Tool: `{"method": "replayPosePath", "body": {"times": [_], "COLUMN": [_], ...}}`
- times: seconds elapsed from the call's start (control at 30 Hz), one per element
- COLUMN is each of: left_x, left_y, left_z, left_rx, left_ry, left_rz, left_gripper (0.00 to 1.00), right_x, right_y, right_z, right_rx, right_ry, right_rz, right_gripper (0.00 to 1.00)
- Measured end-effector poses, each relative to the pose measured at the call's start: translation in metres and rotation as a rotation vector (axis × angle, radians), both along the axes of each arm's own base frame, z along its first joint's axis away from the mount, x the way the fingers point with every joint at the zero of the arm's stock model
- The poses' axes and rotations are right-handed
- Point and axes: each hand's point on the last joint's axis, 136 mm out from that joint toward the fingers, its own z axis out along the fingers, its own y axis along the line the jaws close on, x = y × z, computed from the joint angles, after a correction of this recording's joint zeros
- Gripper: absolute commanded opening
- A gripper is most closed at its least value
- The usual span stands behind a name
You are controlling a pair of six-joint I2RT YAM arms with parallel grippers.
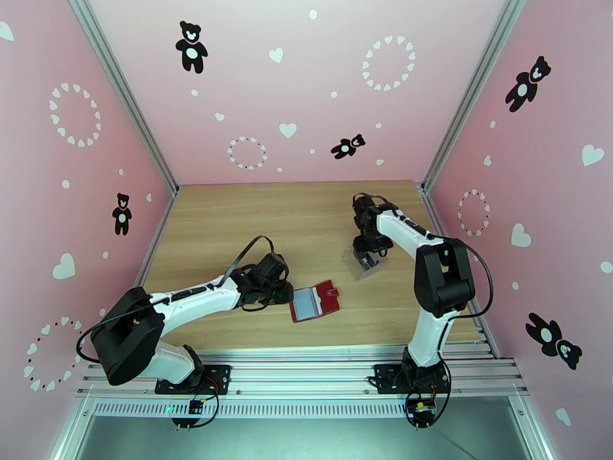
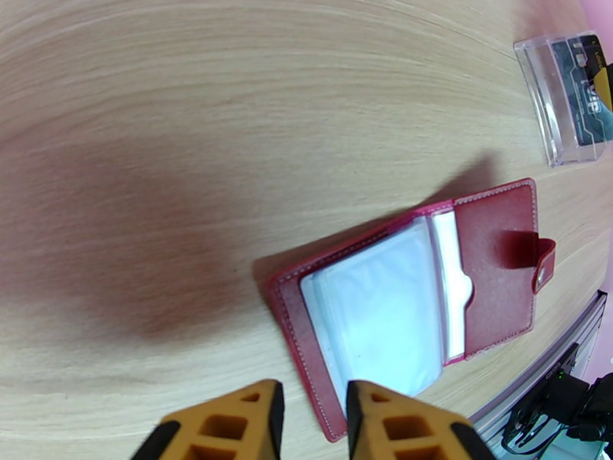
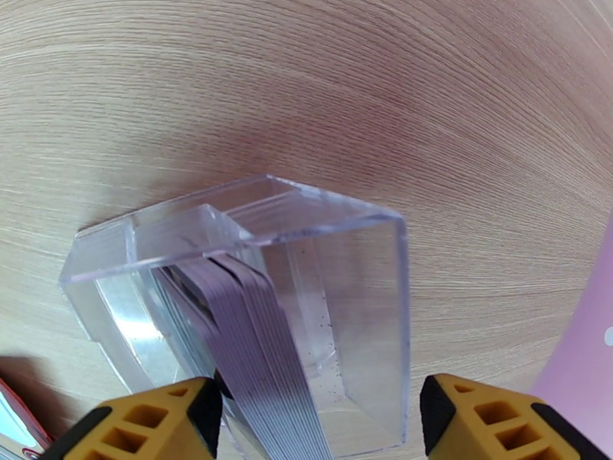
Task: Put the credit cards into the card holder
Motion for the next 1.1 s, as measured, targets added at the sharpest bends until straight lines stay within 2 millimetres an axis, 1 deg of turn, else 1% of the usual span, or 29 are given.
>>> {"method": "replayPosePath", "body": {"times": [0.2, 0.37, 0.6, 0.7, 0.73, 0.77, 0.8, 0.9, 1.0, 1.03, 1.07, 1.1], "left_x": [0.0, 0.0, 0.0, 0.0, 0.0, 0.0, 0.0, 0.0, 0.0, 0.0, 0.0, 0.0], "left_y": [0.0, 0.0, 0.0, 0.0, 0.0, 0.0, 0.0, 0.0, 0.0, 0.0, 0.0, 0.0], "left_z": [0.0, 0.0, -0.002, -0.002, -0.002, -0.002, -0.002, -0.002, -0.002, -0.002, -0.002, -0.002], "left_rx": [0.0, 0.0, 0.002, 0.002, 0.002, 0.002, 0.002, 0.002, 0.002, 0.002, 0.002, 0.002], "left_ry": [0.0, 0.0, 0.002, 0.002, 0.002, 0.002, 0.002, 0.002, 0.002, 0.002, 0.002, 0.002], "left_rz": [0.0, 0.0, 0.0, 0.0, 0.0, 0.0, 0.0, 0.0, 0.0, 0.0, 0.0, 0.0], "left_gripper": [0.29, 0.29, 0.29, 0.29, 0.29, 0.29, 0.29, 0.29, 0.29, 0.29, 0.29, 0.29], "right_x": [0.001, 0.003, 0.006, 0.006, 0.006, 0.006, 0.006, 0.006, 0.007, 0.007, 0.007, 0.007], "right_y": [-0.006, -0.016, -0.027, -0.03, -0.03, -0.03, -0.03, -0.026, -0.024, -0.023, -0.024, -0.024], "right_z": [0.001, 0.004, 0.018, 0.02, 0.02, 0.02, 0.02, 0.02, 0.019, 0.019, 0.018, 0.018], "right_rx": [-0.013, -0.021, -0.024, -0.022, -0.02, -0.02, -0.018, 0.003, 0.02, 0.028, 0.037, 0.049], "right_ry": [-0.007, -0.02, -0.066, -0.073, -0.074, -0.074, -0.074, -0.072, -0.068, -0.067, -0.066, -0.062], "right_rz": [-0.02, -0.057, -0.096, -0.109, -0.113, -0.115, -0.114, -0.114, -0.103, -0.104, -0.107, -0.108], "right_gripper": [0.73, 0.7, 0.6, 0.55, 0.55, 0.56, 0.59, 0.72, 0.79, 0.85, 0.89, 0.91]}}
